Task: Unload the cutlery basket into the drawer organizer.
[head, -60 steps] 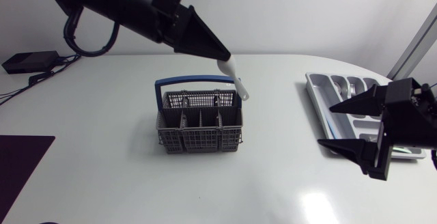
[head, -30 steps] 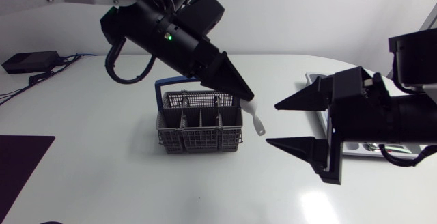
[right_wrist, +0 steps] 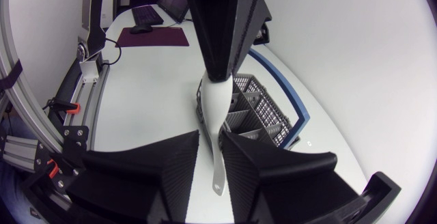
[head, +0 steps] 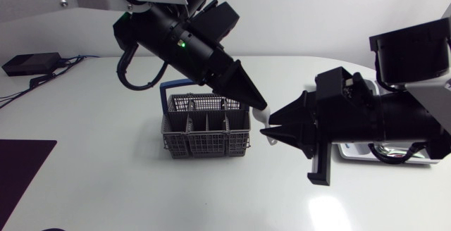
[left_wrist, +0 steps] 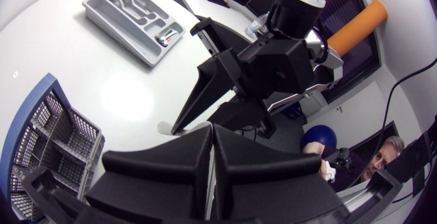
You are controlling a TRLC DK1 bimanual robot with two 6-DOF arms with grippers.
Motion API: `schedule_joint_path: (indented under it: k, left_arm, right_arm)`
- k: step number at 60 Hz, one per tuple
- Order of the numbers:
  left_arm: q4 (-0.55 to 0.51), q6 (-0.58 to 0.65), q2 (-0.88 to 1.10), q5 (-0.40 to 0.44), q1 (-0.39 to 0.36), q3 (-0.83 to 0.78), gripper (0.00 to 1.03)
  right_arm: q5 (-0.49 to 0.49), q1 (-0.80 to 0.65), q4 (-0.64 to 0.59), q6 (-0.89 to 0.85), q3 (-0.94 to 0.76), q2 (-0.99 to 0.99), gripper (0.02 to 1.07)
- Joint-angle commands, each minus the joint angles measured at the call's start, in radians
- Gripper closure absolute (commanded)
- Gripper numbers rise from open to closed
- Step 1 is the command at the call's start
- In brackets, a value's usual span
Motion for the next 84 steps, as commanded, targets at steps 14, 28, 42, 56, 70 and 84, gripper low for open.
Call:
schedule_joint_path:
  k: [14,28,42,56,70,84]
  left_arm:
    - [0.000,0.026,0.008,0.014,0.006,-0.022,1.00]
    - [0.043,-0.004,-0.024,0.014,0.038,-0.016,0.67]
    - [0.229,-0.127,-0.116,-0.039,0.095,-0.019,0.05]
    - [0.261,-0.135,-0.156,-0.194,0.164,-0.047,0.04]
    - [0.270,-0.098,-0.215,-0.401,0.219,-0.096,0.04]
    - [0.270,-0.073,-0.235,-0.435,0.300,-0.148,0.04]
  right_arm:
    - [-0.006,0.013,-0.037,0.001,0.031,0.020,1.01]
    - [-0.006,0.016,-0.078,-0.019,0.016,0.022,1.01]
    - [-0.007,-0.013,-0.135,-0.091,-0.042,0.019,1.01]
    - [-0.069,-0.306,-0.227,-0.297,-0.088,-0.007,1.01]
    - [-0.159,-0.759,-0.336,-0.651,-0.062,0.077,1.00]
    - [-0.205,-1.114,-0.386,-0.943,0.076,0.315,1.00]
